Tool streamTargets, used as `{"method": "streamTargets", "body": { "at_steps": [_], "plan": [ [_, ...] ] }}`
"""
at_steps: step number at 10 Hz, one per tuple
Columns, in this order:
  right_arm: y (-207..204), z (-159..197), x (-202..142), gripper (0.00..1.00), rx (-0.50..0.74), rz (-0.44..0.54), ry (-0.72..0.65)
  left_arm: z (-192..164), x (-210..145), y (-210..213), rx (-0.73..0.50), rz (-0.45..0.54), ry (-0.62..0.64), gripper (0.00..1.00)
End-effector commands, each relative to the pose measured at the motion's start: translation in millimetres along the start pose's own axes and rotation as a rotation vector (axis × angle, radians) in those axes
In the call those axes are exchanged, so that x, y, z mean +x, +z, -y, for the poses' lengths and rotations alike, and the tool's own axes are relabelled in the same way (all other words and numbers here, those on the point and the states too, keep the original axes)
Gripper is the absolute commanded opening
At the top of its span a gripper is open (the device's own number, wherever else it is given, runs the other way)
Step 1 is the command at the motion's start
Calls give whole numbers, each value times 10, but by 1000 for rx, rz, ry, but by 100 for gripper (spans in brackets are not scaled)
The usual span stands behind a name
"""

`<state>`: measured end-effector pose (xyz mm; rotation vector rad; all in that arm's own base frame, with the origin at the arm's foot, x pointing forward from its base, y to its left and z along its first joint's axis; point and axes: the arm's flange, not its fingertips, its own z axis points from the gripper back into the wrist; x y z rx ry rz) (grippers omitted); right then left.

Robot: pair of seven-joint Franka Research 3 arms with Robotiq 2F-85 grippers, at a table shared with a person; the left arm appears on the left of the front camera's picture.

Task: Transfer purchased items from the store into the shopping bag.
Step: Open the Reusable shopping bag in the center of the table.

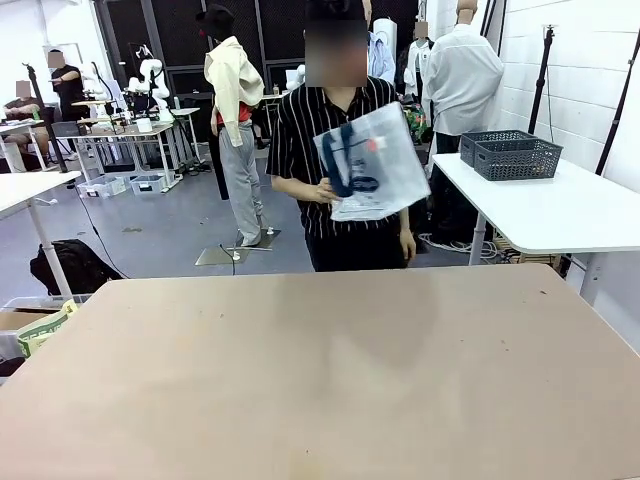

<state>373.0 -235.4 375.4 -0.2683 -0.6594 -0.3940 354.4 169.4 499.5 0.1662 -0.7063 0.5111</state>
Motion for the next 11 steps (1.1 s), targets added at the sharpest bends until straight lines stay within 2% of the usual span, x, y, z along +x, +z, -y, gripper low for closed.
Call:
{"method": "streamTargets", "body": {
  "at_steps": [1,11],
  "plan": [
    [2,-22,-6,100,1,-11,5,-5,-6,-12,5,15,-3,100],
    [2,-22,-6,100,1,-11,5,-5,-6,-12,5,15,-3,100]
  ]
}}
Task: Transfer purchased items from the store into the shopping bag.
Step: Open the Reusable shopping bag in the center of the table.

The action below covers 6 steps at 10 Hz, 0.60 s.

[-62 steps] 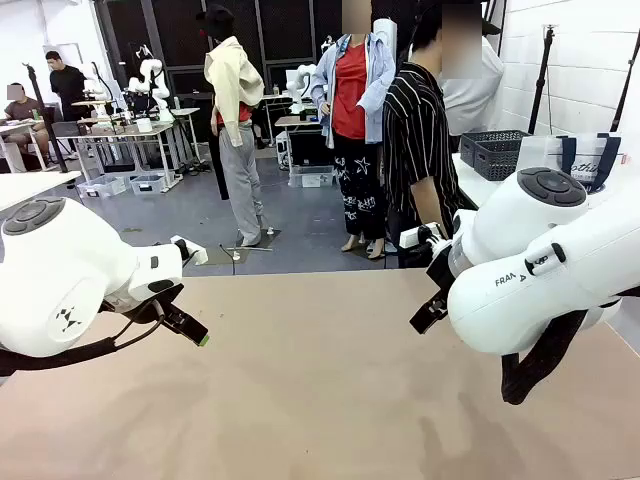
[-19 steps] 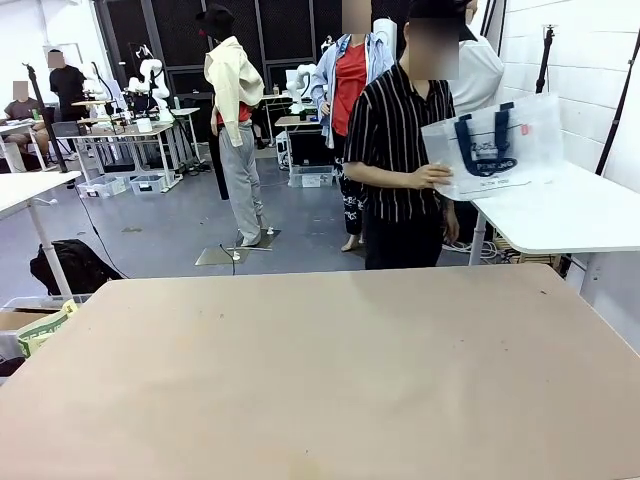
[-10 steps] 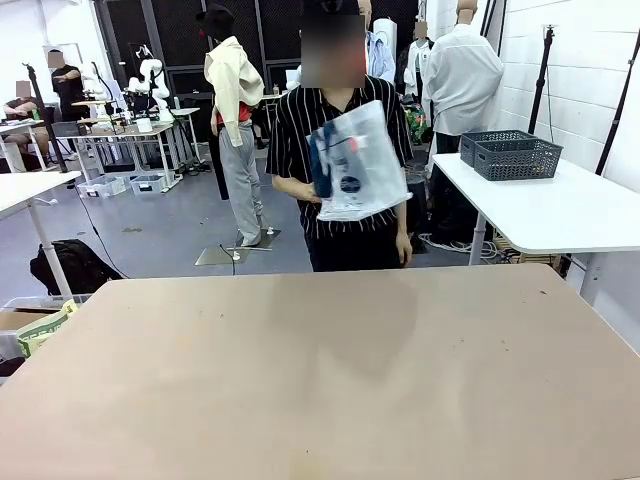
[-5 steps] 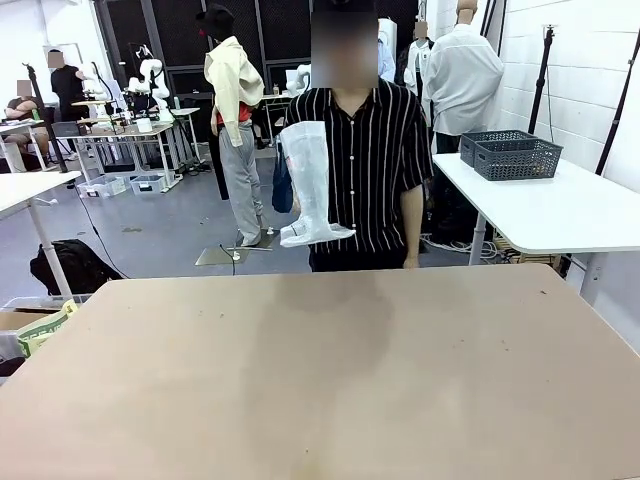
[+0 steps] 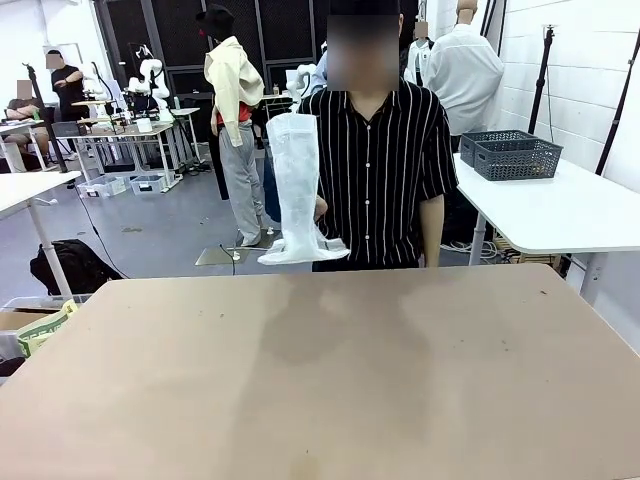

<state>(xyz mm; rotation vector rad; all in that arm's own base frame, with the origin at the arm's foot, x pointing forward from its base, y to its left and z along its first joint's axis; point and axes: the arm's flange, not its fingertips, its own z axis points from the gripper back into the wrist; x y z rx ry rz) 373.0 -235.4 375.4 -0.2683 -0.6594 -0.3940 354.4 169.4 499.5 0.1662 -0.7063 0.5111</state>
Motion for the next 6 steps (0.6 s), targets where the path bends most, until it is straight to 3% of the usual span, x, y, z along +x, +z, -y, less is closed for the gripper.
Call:
{"method": "streamTargets", "body": {
  "at_steps": [1,6],
  "plan": [
    [2,-22,-6,100,1,-10,5,-5,-6,-12,5,15,-3,100],
    [2,-22,-6,100,1,-10,5,-5,-6,-12,5,15,-3,100]
  ]
}}
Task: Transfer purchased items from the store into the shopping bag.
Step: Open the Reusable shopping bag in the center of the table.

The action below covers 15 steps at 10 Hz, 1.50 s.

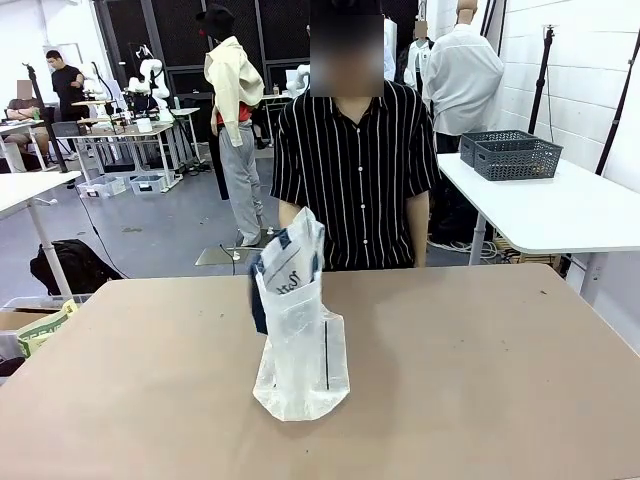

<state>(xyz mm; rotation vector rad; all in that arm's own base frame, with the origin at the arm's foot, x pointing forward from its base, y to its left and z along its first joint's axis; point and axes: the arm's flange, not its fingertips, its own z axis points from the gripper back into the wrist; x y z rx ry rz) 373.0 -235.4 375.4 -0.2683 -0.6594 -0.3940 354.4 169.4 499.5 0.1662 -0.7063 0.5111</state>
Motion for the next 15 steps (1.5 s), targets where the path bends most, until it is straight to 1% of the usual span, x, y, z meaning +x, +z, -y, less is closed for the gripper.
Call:
{"method": "streamTargets", "body": {
  "at_steps": [1,9,10,11,12,13,14,15],
  "plan": [
    [2,-22,-6,100,1,-10,5,-5,-6,-12,5,15,-3,100],
    [2,-22,-6,100,1,-10,5,-5,-6,-12,5,15,-3,100],
    [2,-22,-6,100,1,-10,5,0,0,0,0,0,0,100],
    [0,0,0,100,0,0,0,313,224,92,-28,98,-98,100],
    [376,-185,234,100,74,98,11,698,474,294,-84,264,-251,100],
    [806,-423,494,100,193,211,73,1116,731,477,-167,391,-376,100],
    [1283,-769,693,100,295,313,173,1563,992,696,-252,486,-504,100],
    [1707,-1067,805,100,391,384,262,2031,1172,849,-309,537,-593,100]
  ]
}}
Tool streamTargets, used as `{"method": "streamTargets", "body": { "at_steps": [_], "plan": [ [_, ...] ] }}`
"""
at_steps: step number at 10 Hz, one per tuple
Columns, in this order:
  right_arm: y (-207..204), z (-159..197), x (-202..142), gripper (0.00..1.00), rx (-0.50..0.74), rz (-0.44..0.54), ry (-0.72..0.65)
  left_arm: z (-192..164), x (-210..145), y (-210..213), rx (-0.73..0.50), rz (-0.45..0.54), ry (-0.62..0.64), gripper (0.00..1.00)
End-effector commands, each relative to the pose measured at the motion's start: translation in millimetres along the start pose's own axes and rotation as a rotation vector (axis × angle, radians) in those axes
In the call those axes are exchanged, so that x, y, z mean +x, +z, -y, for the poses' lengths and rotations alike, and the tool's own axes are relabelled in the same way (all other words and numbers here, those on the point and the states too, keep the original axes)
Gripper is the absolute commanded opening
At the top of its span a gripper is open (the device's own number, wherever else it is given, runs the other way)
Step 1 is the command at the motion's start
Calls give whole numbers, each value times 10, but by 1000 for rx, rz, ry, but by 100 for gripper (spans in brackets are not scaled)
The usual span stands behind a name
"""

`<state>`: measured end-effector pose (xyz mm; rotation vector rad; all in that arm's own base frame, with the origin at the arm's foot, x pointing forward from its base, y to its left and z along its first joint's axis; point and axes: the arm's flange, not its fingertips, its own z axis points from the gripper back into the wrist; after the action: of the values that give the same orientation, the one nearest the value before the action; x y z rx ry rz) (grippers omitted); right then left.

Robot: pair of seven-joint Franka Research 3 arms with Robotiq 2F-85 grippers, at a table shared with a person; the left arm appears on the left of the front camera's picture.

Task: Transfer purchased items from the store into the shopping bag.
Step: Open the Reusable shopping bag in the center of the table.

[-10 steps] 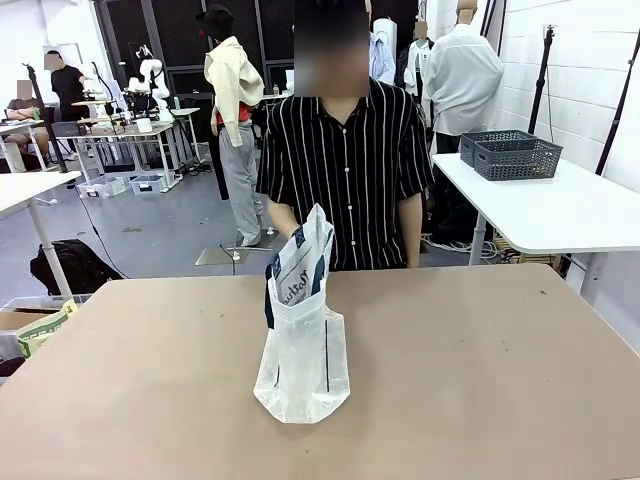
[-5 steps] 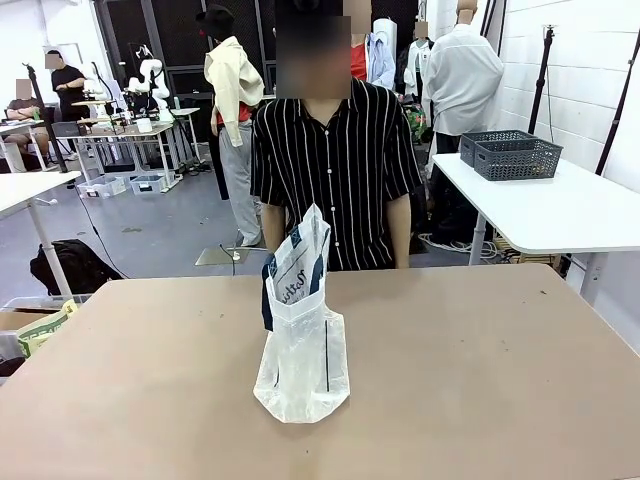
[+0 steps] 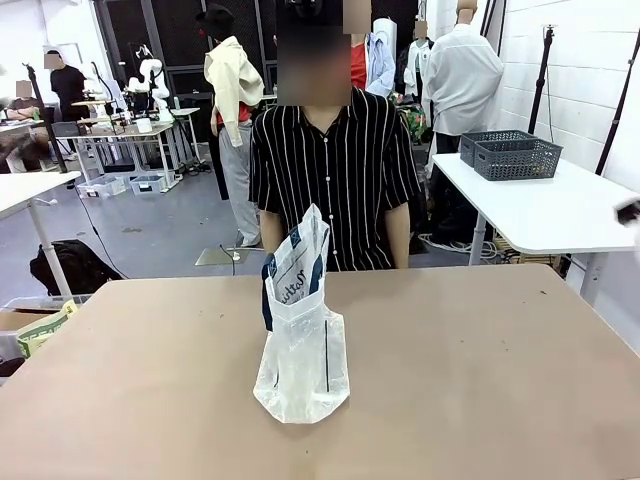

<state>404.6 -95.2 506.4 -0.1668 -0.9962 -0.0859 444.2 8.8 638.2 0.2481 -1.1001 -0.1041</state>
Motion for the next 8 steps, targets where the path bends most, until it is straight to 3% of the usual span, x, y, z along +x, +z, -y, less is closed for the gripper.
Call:
{"method": "streamTargets", "body": {
  "at_steps": [1,3,5,6,7,8],
  "plan": [
    [585,-268,446,100,280,77,154,287,585,-458,-188,115,-178,100],
    [973,-934,704,100,467,56,307,935,1092,-699,-365,45,-295,100],
    [1124,-1269,733,100,697,8,388,1442,1233,-882,-577,40,-317,100],
    [1138,-1330,671,100,614,-55,380,1576,1148,-900,-491,-66,-348,100],
    [1267,-1509,681,100,598,56,340,1984,1059,-759,-483,74,-301,100],
    [1267,-1509,681,100,598,56,340,1984,1059,-759,-483,74,-301,100]
  ]
}}
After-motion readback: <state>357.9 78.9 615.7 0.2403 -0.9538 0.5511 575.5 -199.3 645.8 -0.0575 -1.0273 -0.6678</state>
